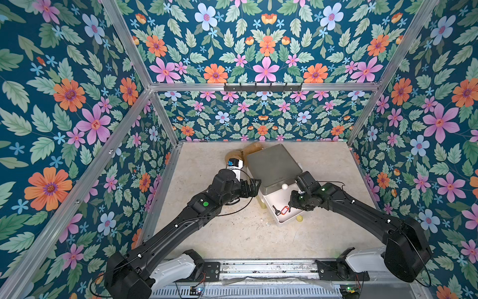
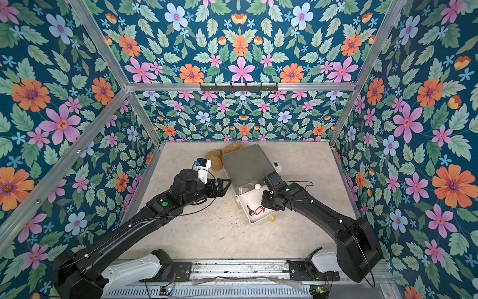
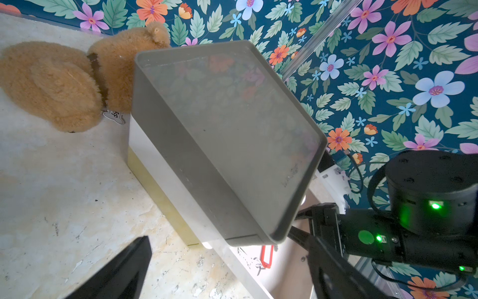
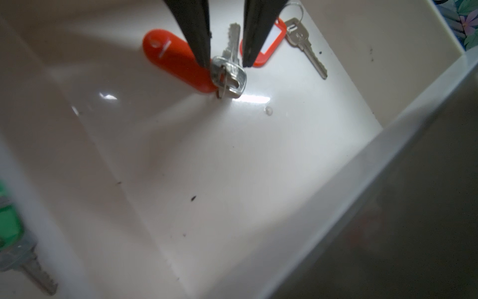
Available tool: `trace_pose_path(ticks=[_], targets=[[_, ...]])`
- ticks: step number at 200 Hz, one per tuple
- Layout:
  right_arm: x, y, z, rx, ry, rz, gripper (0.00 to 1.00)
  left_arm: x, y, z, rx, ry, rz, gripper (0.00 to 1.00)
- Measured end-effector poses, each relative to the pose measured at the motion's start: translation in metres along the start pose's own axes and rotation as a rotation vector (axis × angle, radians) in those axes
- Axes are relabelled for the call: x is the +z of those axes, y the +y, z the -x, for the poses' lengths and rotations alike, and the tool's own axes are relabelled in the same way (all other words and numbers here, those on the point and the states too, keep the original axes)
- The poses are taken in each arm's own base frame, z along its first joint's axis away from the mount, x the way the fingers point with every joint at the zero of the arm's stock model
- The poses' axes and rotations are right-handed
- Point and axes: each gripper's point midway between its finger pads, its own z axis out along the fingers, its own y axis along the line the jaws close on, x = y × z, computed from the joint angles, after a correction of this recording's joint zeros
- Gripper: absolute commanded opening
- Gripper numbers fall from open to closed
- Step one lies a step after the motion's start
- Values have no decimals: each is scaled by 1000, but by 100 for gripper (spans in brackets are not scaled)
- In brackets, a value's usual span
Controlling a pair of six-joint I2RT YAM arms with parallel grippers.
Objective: Take the keys out of the drawer
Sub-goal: Pick up the key from the drawer.
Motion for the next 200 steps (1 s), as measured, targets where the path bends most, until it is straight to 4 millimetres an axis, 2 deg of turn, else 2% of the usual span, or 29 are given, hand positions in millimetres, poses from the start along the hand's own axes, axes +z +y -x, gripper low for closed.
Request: trace_pose_path(ticks=[76,120,160,200], targets=[[3,-1,3,-5,-10,-21,13,0,2,-3,-4,5,4,99],[3,-3,5,-16,-28,-39,0,1,4,-6,-8,11,7,99],[-5,-2,11,-21,-67,-34,0,1,4,-7,-22,13,5,99],[-24,4,21,-23,-135,-4,0,0,4,-7,-23,12,3,99]])
